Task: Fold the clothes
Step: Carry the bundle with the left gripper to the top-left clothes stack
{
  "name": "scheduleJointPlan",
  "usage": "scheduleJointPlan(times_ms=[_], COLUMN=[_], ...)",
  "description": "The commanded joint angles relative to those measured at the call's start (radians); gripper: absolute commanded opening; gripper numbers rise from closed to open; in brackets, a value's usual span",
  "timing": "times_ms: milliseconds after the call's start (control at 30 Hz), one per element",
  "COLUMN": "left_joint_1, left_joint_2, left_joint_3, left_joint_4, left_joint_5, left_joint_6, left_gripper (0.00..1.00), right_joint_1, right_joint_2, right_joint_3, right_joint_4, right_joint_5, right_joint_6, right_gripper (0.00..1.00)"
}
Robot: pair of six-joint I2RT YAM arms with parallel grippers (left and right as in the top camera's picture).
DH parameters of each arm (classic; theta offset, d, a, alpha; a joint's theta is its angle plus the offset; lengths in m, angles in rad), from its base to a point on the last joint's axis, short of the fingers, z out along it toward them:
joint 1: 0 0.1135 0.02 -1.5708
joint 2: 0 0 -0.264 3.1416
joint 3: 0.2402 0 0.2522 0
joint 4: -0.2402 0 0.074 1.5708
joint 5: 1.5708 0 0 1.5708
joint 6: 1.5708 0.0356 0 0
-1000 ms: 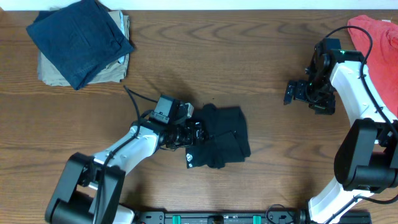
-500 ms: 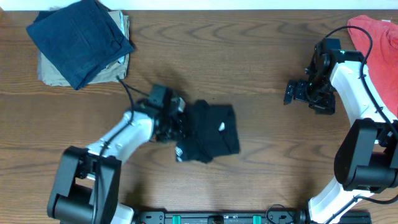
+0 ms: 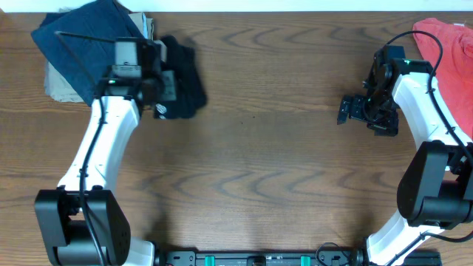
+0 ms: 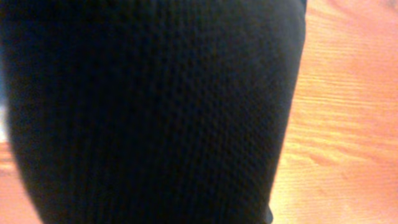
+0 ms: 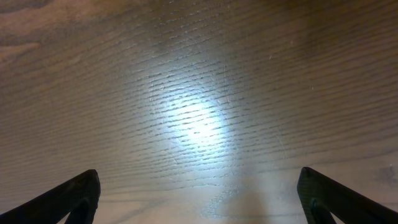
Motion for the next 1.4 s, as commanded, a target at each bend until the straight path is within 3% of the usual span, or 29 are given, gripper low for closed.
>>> scheduleJointPlan(times_ms=[0, 267, 767, 1300, 1367], left_joint_1=[0.051, 0.161, 0.235, 0.317, 0.340], left_joint_2=[0.005, 0.056, 0.146, 0.319, 0.345], left_joint_3=[0.024, 0.024, 0.024, 0.024, 0.024], left_joint_4=[0.064, 0.261, 0.662, 0.759, 0.784], left_joint_5=[-0.041, -0.057, -0.259, -0.263, -0.276], left_joint_6=[0.058, 0.057, 0.057, 0.057, 0.057], left_gripper=[0.06, 0.06, 0.07, 0.09, 0.14], right_joint_1=[0.001, 0.002, 0.002, 0.002, 0.002], right_joint_2=[-0.012, -0.012, -0.012, -0.012, -0.012], right_joint_3=[0.015, 0.015, 0.015, 0.015, 0.015], right_joint_4=[0.002, 0.002, 0.002, 0.002, 0.002], right_joint_5=[0.006, 0.007, 0.007, 0.007, 0.007], right_joint_6=[0.016, 0.016, 0.016, 0.016, 0.016], right_gripper=[0.99, 0.99, 0.99, 0.99, 0.99])
